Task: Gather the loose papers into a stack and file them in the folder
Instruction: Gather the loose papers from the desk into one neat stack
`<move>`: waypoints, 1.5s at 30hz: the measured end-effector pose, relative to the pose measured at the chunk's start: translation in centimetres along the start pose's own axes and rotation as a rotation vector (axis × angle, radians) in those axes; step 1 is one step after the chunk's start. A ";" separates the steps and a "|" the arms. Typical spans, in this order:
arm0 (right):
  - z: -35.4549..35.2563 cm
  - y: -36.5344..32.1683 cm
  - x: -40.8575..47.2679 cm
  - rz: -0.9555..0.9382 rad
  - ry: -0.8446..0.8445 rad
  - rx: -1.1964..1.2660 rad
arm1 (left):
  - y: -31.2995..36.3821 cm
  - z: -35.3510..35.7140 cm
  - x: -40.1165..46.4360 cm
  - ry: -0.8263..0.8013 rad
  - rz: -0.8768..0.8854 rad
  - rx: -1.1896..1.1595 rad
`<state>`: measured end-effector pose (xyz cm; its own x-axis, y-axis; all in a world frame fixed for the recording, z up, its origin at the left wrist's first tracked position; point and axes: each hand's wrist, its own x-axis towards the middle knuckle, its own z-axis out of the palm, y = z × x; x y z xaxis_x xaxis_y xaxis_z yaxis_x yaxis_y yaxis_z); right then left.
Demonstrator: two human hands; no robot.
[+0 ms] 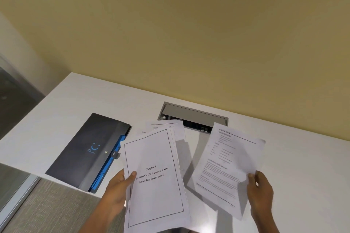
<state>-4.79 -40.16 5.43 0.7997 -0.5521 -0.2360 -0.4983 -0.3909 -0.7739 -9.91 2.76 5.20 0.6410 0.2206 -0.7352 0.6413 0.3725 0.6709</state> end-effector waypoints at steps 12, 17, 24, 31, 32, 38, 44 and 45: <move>5.1 -4.6 -6.1 0.026 -0.612 0.156 | 0.6 1.7 -1.6 -0.108 0.023 -0.010; 7.1 -5.2 -8.0 0.038 -0.730 0.108 | -0.6 0.5 -0.8 -0.143 -0.010 0.009; 8.9 -6.2 -10.2 0.141 -0.937 0.106 | -2.7 -1.3 0.2 -0.160 -0.103 -0.029; 12.0 -5.5 -7.9 -0.134 -0.804 -0.232 | -4.0 -2.8 -0.2 0.047 -0.009 0.023; 12.7 -5.2 -7.4 -0.268 -0.796 -0.343 | -4.3 -3.3 -0.2 0.080 -0.017 0.026; 16.8 -2.3 -4.5 -0.606 -0.894 -0.897 | -5.2 -6.2 0.1 0.169 -0.039 0.007; 15.1 0.8 -5.5 -0.634 -0.854 -1.003 | -4.8 -6.9 0.8 0.202 -0.042 -0.035; 14.9 2.1 -5.6 -0.602 -0.809 -0.985 | -4.6 -6.8 0.9 0.198 -0.038 -0.042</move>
<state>-5.34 -26.87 -3.63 0.7721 0.3198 -0.5491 0.2263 -0.9459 -0.2327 -15.17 7.39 0.73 0.5187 0.3766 -0.7675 0.6427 0.4202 0.6406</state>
